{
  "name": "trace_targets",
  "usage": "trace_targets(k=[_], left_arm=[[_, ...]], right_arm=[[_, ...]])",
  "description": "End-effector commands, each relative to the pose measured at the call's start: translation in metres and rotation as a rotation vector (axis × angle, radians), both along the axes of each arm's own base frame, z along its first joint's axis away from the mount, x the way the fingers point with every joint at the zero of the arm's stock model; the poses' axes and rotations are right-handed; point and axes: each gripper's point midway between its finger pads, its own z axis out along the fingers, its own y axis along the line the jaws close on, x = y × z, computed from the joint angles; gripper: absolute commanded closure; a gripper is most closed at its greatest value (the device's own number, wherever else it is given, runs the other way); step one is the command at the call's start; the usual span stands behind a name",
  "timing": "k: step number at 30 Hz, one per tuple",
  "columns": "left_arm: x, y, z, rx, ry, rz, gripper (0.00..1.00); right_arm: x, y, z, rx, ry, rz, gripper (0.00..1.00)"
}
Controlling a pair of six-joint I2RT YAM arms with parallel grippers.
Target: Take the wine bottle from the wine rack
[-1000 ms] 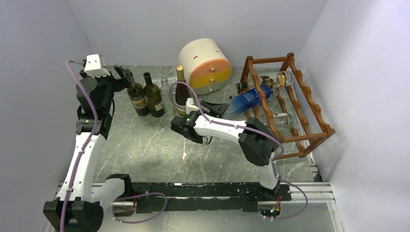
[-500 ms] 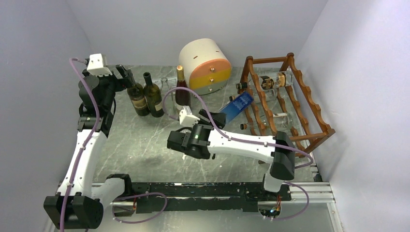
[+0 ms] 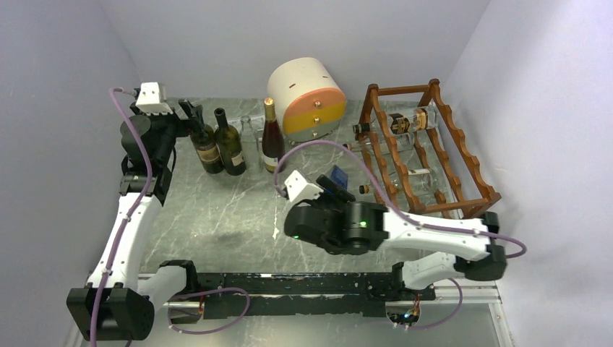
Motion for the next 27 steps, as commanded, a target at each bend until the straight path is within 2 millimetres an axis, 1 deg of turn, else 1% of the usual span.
trace_targets(k=[1, 4, 6, 8, 10, 11, 14, 17, 20, 21, 22, 24, 27], left_arm=[[-0.007, -0.031, 0.016, 0.057, -0.106, -0.151, 0.07], [-0.015, -0.057, 0.02, 0.114, -0.153, -0.234, 0.07], [-0.024, -0.074, 0.022, 0.146, -0.175, -0.291, 0.07], [-0.037, -0.086, 0.026, 0.133, -0.187, -0.343, 0.07], [-0.05, -0.094, 0.027, 0.104, -0.18, -0.396, 0.08], [-0.058, -0.098, 0.023, 0.095, -0.159, -0.429, 0.08], [-0.086, -0.113, 0.019, 0.094, -0.139, -0.548, 0.08], [-0.116, -0.127, 0.011, 0.096, -0.117, -0.671, 0.08], [-0.139, -0.137, -0.002, 0.078, -0.076, -0.761, 0.06], [-0.146, -0.139, -0.006, 0.066, -0.065, -0.781, 0.06], [-0.15, -0.142, -0.015, 0.041, -0.042, -0.801, 0.06], [-0.159, -0.149, -0.025, 0.013, -0.035, -0.838, 0.06], [-0.161, -0.159, -0.036, 0.009, -0.045, -0.842, 0.06]], right_arm=[[-0.003, 0.021, 0.039, 0.232, -0.015, 0.181, 0.88], [-0.009, 0.031, 0.051, 0.336, 0.021, 0.264, 0.88], [-0.011, 0.04, 0.051, 0.375, 0.059, 0.316, 0.88], [-0.005, 0.044, 0.053, 0.419, 0.084, 0.347, 0.88], [0.007, 0.047, 0.051, 0.465, 0.131, 0.373, 0.89], [0.016, 0.047, 0.05, 0.486, 0.151, 0.37, 0.89], [0.03, 0.053, 0.042, 0.512, 0.242, 0.387, 0.89], [0.039, 0.06, 0.037, 0.527, 0.321, 0.386, 0.89], [0.049, 0.062, 0.038, 0.545, 0.374, 0.358, 0.89], [0.054, 0.062, 0.038, 0.55, 0.389, 0.343, 0.89], [0.058, 0.061, 0.039, 0.552, 0.405, 0.323, 0.89], [0.062, 0.063, 0.039, 0.556, 0.443, 0.308, 0.89], [0.066, 0.065, 0.041, 0.574, 0.49, 0.301, 0.89]])
